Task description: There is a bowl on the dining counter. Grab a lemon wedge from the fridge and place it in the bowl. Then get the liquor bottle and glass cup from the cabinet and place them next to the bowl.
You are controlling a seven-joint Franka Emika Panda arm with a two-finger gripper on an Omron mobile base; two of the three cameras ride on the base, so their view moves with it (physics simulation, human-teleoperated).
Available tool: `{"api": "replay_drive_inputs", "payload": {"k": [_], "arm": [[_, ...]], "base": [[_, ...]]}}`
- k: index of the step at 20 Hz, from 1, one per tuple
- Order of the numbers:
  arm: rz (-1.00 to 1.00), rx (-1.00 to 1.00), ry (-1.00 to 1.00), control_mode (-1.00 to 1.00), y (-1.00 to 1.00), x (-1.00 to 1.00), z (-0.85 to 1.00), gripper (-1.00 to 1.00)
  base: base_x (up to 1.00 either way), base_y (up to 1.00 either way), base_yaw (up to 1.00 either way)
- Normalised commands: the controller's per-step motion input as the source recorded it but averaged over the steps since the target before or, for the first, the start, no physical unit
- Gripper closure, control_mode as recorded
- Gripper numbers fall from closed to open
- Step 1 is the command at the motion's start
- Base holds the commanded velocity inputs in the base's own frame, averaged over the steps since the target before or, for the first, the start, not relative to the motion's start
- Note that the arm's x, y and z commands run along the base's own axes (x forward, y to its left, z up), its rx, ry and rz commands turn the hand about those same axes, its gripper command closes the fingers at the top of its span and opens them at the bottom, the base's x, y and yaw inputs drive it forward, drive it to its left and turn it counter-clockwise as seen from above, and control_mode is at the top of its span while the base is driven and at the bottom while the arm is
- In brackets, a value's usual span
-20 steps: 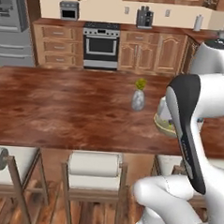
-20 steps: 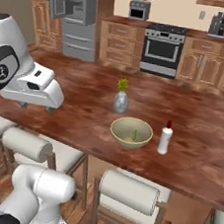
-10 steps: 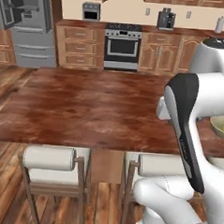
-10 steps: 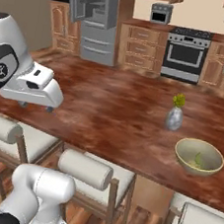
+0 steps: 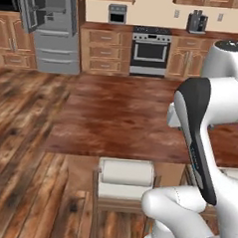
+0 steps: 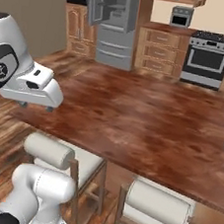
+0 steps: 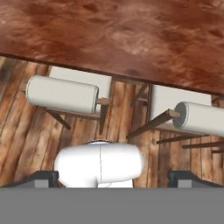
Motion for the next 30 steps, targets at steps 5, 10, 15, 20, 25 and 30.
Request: {"api": "replay_drive_inputs", "payload": {"k": [5, 10, 15, 20, 25, 30], "arm": [[0.00, 0.00, 0.00, 1.00, 0.00, 0.00, 0.00, -1.00], [0.00, 0.00, 0.00, 1.00, 0.00, 0.00, 0.00, -1.00], [0.00, 0.00, 0.00, 1.00, 0.00, 0.00, 0.00, -1.00], [0.00, 0.00, 0.00, 1.00, 0.00, 0.00, 0.00, -1.00], [0.00, 0.00, 0.00, 1.00, 0.00, 0.00, 0.00, -1.00], [0.00, 0.00, 0.00, 1.00, 0.00, 0.00, 0.00, -1.00]], "base": [[0.00, 1.00, 0.00], [0.00, 1.00, -0.04], [0.00, 1.00, -0.05], [0.00, 1.00, -0.07], [0.00, 0.99, -0.10], [0.03, 0.78, -0.17]]}}
